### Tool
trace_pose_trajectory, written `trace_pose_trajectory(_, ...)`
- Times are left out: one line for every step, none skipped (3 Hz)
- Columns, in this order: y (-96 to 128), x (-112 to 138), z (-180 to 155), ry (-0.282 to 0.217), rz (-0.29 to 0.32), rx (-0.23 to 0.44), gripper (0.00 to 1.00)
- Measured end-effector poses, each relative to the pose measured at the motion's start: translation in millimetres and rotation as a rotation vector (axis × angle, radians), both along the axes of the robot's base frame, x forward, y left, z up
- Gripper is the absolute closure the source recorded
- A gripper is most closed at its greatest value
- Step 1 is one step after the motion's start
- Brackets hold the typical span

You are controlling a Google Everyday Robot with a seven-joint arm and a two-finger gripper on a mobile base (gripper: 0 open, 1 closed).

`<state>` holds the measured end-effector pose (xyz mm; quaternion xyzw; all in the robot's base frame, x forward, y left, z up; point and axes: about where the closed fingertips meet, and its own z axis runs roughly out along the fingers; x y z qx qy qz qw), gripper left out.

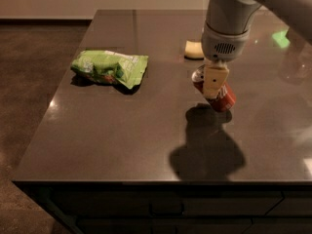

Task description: Knock coke can over

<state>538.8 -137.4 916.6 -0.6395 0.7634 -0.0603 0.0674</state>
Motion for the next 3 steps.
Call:
trace_pose_trajectory(-3,1,-9,0.021,0.022,-0.059,0.37)
trace_pose_trajectory(-2,1,-17,0.038,0.043,-0.090,0.15)
trace_pose_trajectory(-2,-1,-28,0.061,0.062,-0.109,0.00)
